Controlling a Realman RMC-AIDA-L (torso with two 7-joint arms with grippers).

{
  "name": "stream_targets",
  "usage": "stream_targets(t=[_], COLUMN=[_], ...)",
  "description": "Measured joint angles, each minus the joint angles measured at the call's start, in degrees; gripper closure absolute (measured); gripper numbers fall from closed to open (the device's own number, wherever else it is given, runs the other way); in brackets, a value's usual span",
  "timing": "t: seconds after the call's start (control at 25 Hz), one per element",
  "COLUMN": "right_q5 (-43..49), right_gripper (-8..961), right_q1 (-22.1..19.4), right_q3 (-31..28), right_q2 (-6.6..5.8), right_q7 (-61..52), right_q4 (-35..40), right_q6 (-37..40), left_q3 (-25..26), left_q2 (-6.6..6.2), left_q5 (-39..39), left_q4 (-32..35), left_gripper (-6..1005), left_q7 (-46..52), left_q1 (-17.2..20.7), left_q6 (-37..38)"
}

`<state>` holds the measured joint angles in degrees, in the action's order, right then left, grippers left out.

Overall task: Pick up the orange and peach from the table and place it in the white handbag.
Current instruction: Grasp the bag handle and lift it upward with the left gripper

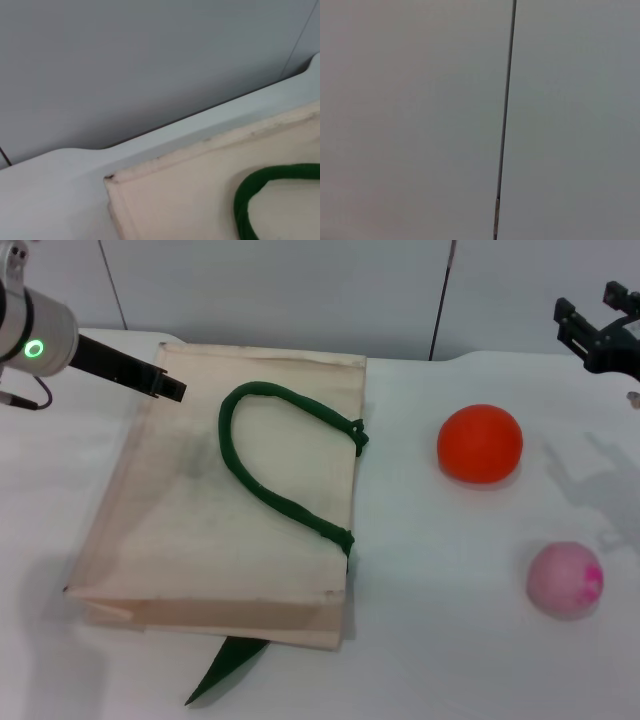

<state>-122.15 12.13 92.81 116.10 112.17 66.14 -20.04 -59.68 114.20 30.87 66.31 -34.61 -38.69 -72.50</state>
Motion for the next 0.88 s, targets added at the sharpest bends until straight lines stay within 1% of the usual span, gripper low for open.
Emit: stream_targets(t=[0.16,0.32,0.48,0.6,0.76,0.88], right_q5=[0.1,0.1,0.1,0.1,0.1,0.1], right_gripper=[349,349,349,348,348,348], right_q1=[0.0,0.1,0.2,0.2,0.2,0.2], right_q3=[0.1,0.1,0.1,0.2,0.2,0.2], right_q2=[0.00,0.00,0.00,0.00,0.00,0.00], right_q7=[-0.1,-0.2,-0.2,-0.2,-0.2,-0.2], right_q4=[0.1,0.2,0.2,0.2,0.2,0.3], right_q6=[-0.1,-0.5,-0.8,-0.8,-0.9,-0.9], left_q3=[0.0,0.0,-0.1,-0.3,-0.9,-1.9], left_q2=[0.11,0.37,0.75,1.18,1.92,2.02], left_q5=[-1.4,-1.1,-0.7,0.1,0.9,2.6], left_q4=[-0.6,-0.9,-1.0,-2.3,-3.7,-4.7], left_gripper=[578,581,584,586,588,590], left_q7=[-0.2,-0.9,-1.6,-3.4,-5.7,-7.2], left_q1=[-1.3,-2.3,-3.0,-3.7,-4.5,-4.6], left_q6=[0.5,2.3,3.8,5.6,6.4,6.4])
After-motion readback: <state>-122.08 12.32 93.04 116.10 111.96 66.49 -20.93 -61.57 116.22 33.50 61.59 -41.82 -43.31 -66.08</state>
